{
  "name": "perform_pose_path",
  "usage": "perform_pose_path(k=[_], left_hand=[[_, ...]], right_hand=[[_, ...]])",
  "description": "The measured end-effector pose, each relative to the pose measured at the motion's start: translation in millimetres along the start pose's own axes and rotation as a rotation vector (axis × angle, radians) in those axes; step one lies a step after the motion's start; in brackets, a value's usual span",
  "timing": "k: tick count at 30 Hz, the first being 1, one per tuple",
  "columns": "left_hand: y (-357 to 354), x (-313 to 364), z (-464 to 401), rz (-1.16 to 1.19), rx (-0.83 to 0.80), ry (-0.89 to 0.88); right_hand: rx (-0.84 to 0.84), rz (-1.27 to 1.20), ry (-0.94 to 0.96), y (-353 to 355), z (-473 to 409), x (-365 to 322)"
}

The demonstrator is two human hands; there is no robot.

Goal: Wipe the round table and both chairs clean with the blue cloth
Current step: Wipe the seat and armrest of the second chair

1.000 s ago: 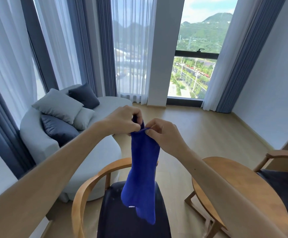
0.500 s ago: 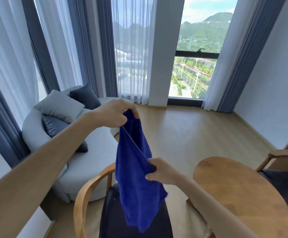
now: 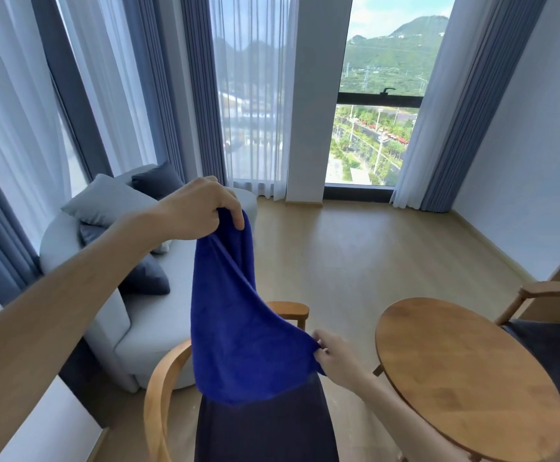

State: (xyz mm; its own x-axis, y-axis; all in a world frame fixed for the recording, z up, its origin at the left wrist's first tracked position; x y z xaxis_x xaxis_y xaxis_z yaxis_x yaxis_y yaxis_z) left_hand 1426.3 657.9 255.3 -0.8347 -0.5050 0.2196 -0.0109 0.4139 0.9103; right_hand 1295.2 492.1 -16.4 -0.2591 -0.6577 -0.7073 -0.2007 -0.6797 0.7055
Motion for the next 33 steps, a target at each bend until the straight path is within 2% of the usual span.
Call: perform_pose_path(k=[3, 8, 12, 22, 29, 33], left_hand=[[-2, -2, 3, 0.009, -0.01, -0.03], [-19, 9, 7, 0.032, -0.094, -0.104], [-28, 17, 7, 0.049, -0.105, -0.117], [-35, 39, 7, 0.08, -0.136, -0.198], [-32, 23, 9, 0.063, -0.135, -0.143], [-30, 20, 9, 0.073, -0.154, -0.103]], right_hand=[[0.071, -0.038, 0.063, 8, -2, -9], [0.127, -0.1, 0.383, 36, -2, -67], [0.09, -0.074, 0.541, 53, -6, -108], [-0.293, -0.226, 0.511, 37, -9, -152], [-0.142, -0.241, 0.478, 46, -10, -147], [-0.176, -0.27, 0.505, 43, -5, -150]])
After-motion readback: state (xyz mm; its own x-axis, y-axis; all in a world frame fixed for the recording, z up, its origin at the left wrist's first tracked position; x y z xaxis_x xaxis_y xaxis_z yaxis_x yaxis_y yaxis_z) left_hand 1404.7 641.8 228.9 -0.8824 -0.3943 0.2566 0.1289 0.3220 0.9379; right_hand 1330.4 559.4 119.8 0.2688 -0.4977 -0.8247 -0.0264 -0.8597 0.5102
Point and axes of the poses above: each hand's wrist, its own z-axis away from the middle knuckle, its own y-axis out of the back of the hand, x = y × z, the point moved 9 cm from there along -z, towards the middle knuckle, and after that the axes turned 7 degrees about x, right-handed, at the moved point
